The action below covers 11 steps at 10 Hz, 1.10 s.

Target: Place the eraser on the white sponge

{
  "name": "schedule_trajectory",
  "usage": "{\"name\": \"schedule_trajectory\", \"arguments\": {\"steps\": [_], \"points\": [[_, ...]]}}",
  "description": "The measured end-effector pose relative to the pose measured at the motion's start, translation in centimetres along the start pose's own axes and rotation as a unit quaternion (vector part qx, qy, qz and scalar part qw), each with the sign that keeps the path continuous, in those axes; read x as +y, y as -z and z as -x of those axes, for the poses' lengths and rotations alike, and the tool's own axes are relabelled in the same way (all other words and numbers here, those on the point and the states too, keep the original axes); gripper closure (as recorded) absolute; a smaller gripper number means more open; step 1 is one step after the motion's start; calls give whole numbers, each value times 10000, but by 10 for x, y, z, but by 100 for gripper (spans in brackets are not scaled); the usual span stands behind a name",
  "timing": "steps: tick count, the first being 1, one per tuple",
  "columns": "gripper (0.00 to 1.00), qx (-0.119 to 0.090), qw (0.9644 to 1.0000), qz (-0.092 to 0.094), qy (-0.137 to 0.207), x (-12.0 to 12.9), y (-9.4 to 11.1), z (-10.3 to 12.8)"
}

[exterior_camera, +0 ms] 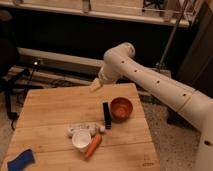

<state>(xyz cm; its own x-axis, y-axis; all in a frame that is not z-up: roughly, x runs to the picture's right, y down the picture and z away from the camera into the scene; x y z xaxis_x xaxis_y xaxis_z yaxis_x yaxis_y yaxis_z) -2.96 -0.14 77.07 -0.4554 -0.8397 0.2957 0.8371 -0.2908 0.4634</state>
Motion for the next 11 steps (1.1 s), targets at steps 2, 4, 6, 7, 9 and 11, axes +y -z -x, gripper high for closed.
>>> {"name": "schedule_trajectory", "arguments": {"steps": [2, 4, 6, 7, 9, 11], "points": [[20, -452, 9988, -202, 35, -18, -36, 20], [20, -751, 9967, -315, 32, -26, -63, 30], [20, -1035, 9940, -336, -95, -21, -93, 39], [20, -1103, 9933, -321, -160, -18, -103, 41], [20, -1202, 9920, -218, -331, -3, -122, 43], [20, -1155, 9923, -177, -422, 5, -132, 40]]}}
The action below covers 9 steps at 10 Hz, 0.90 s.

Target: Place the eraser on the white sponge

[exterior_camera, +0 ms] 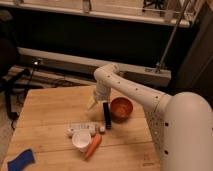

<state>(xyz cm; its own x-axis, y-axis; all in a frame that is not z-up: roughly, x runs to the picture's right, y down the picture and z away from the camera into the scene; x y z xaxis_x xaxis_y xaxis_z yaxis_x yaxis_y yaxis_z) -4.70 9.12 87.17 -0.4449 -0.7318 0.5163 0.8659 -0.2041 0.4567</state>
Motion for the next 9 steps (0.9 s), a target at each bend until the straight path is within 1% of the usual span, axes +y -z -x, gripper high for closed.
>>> {"name": "schedule_trajectory", "arguments": {"steps": [3, 6, 8, 9], "points": [[20, 44, 10000, 83, 20, 4, -6, -5], [20, 1, 9996, 276, 100, 6, -8, -5], [20, -145, 9989, 442, 60, 8, -7, 3], [20, -220, 9986, 483, 18, 8, -7, 8]]}}
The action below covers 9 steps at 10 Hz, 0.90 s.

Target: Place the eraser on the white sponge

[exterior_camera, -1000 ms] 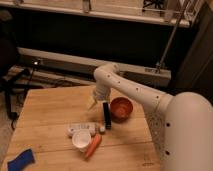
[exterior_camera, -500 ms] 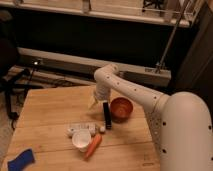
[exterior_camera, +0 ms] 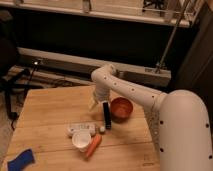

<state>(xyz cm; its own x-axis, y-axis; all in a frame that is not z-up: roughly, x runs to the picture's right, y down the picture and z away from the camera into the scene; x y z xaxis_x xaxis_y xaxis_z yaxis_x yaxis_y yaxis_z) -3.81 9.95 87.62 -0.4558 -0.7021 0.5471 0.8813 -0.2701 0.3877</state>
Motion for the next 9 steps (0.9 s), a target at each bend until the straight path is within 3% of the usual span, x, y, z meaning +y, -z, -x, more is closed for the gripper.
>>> {"name": "schedule_trajectory", "arguments": {"steps": [2, 4, 6, 9], "points": [[20, -153, 9999, -10, -81, -3, -3, 12], [21, -292, 9993, -161, -149, -13, -10, 24], [38, -412, 9977, -491, -230, -29, -19, 34], [68, -386, 9969, -669, -129, -36, -23, 31]]}}
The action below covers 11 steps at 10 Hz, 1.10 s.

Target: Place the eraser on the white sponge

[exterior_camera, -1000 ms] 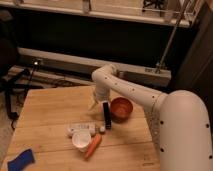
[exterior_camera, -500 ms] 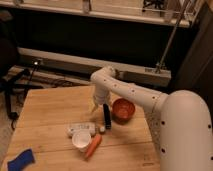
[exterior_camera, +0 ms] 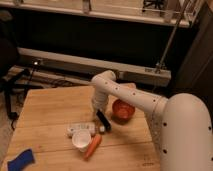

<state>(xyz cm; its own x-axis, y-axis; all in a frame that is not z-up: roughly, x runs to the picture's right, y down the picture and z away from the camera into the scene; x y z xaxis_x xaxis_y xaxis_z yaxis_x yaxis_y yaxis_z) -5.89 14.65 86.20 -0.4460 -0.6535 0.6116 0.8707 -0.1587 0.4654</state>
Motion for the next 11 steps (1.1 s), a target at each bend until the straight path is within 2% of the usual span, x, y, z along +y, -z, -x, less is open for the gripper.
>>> {"name": "schedule_trajectory", "arguments": {"steps": [1, 2, 3, 4, 5, 6, 7, 8, 9, 11], "points": [[76, -22, 10000, 27, 11, 1, 0, -1], [88, -84, 9999, 109, 51, 4, 0, -2], [96, -82, 9998, 145, 122, 5, 3, -4], [100, -21, 9995, 159, 265, 2, 9, -9], [100, 143, 9986, 137, 495, -11, 21, -21], [100, 476, 9947, 109, 901, -35, 45, -43], [100, 713, 9902, 94, 1201, -55, 64, -57], [100, 961, 9827, 62, 1580, -81, 85, -73], [100, 1187, 9715, -37, 2053, -118, 107, -86], [100, 1325, 9495, -310, 2827, -182, 127, -88]]}}
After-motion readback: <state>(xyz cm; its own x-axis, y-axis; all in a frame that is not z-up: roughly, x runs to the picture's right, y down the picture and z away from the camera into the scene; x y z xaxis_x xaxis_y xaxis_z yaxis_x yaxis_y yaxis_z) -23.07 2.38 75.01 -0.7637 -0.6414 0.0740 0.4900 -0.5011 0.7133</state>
